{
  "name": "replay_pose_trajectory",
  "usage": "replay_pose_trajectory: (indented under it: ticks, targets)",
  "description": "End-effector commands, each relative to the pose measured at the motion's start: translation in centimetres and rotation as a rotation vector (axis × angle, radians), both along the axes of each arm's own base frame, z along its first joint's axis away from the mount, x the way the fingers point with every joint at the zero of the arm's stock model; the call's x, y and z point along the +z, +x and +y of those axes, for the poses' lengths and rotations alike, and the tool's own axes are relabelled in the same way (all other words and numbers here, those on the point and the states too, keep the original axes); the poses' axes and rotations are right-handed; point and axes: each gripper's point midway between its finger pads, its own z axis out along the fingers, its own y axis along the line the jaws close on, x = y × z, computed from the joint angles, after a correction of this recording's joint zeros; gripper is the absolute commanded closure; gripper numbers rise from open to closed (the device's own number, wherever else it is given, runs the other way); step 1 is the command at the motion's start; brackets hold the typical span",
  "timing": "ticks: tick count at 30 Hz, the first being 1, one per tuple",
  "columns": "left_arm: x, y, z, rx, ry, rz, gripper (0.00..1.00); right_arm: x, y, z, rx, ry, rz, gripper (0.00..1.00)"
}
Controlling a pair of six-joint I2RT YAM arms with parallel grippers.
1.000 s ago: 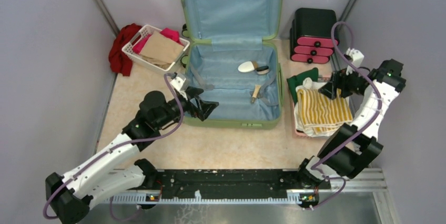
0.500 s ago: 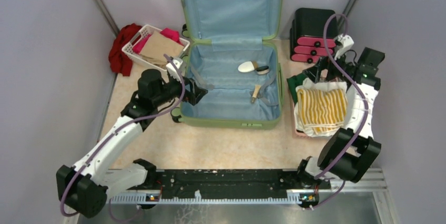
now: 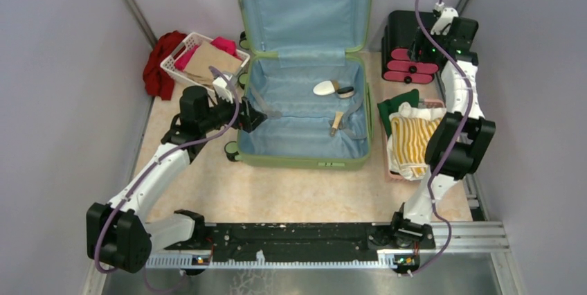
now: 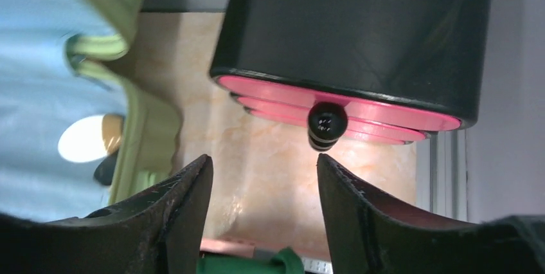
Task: Open, take out, and arrange the luggage
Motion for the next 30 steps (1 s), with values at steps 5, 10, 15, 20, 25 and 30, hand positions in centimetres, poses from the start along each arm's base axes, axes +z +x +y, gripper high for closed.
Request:
replay_pose_trajectory:
  ticks: [5,10,15,20,25,30]
  targets:
    - [0.1,0.5,0.8,0.016,0.012,-0.029,0.01,-1.7,3.3,-3.3,-0.237,0.005,0.063,0.46]
    - [0.3,0.4,0.9,0.017,0.007,-0.034,0.01,-3.4,3.9,-3.4,-0.241,0.014,0.096,0.51]
    - [0.3,0.3,1.0,0.022,0.008,-0.038,0.01,-4.4,4.7,-3.6,-0.24,0.019,0.109,0.53]
    - [0.1,0.4,1.1,0.025,0.011,-0.034,0.01,-5.1,5.6,-3.7,-0.238,0.026,0.111,0.54]
    - [-0.1,0.5,1.1,0.023,0.011,-0.028,0.01,-5.5,6.0,-3.7,-0.236,0.031,0.108,0.57]
    - [-0.2,0.5,1.1,0.024,0.01,-0.024,0.01,-5.5,6.3,-3.7,-0.233,0.037,0.104,0.66]
